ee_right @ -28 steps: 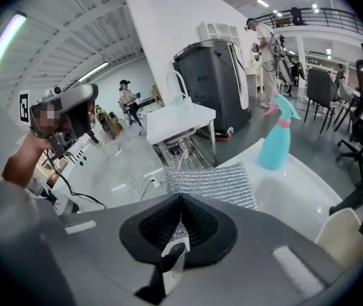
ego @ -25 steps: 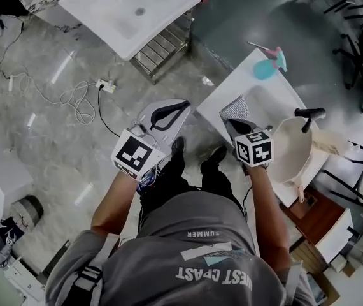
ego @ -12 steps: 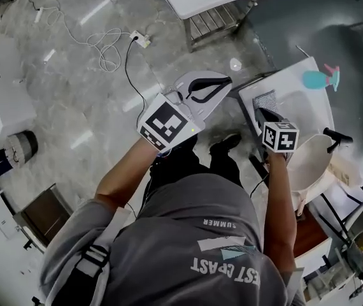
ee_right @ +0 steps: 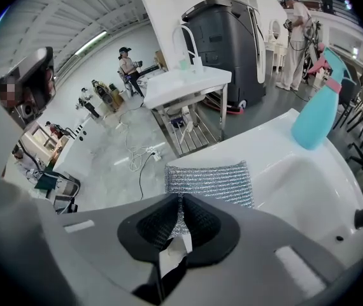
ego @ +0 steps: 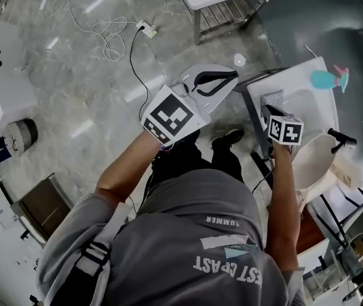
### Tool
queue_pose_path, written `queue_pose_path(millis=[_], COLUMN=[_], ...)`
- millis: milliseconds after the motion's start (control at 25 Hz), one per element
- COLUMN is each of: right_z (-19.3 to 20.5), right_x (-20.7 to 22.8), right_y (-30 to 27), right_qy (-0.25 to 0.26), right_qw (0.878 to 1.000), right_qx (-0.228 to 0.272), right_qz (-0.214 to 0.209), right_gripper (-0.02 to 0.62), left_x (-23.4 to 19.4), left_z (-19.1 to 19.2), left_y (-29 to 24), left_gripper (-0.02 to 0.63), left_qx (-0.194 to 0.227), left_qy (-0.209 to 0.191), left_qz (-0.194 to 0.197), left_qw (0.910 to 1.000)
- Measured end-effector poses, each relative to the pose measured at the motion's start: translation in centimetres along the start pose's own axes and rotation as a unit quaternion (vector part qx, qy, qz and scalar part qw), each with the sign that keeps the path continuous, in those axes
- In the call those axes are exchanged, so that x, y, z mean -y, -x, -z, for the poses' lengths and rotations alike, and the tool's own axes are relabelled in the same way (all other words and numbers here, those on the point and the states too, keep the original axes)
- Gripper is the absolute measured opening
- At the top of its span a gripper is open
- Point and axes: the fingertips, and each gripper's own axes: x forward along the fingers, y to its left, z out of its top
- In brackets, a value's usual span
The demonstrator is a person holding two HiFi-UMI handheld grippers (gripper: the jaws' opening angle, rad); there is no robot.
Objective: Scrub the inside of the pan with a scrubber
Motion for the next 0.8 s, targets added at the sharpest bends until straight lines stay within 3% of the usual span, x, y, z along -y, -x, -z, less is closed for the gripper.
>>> queue_pose_path(millis=[160, 360, 600, 800], right_z=[0.3, 0.4, -1.5, -2.9], right_x=[0.4, 0.2, 0.0, 0.7], right_y=[0.1, 1.3, 5.6, 10.7], right_qy=[-0.008, -0.017, -0.046, -0.068], right_qw=[1.0, 1.0, 0.995, 0.984], right_qx=[0.007, 0.014, 0.085, 0.158], right_qz=[0.008, -0.003, 0.013, 0.033], right_gripper=[0.047, 0.14, 0.135, 0.07], left_x=[0.5, 1.4, 2.7, 4.3], left_z=[-0.3, -1.4, -3.7, -5.7], left_y=[0.0, -0.4, -1.1, -1.9], left_gripper=[0.003, 0.003, 0.003, 0.003], left_qx=[0.002, 0.004, 0.014, 0.022], left_qy=[-0.006, -0.016, -0.037, -0.056], left_qz=[0.007, 0.018, 0.042, 0.066], left_qw=[1.0, 0.9997, 0.9983, 0.996])
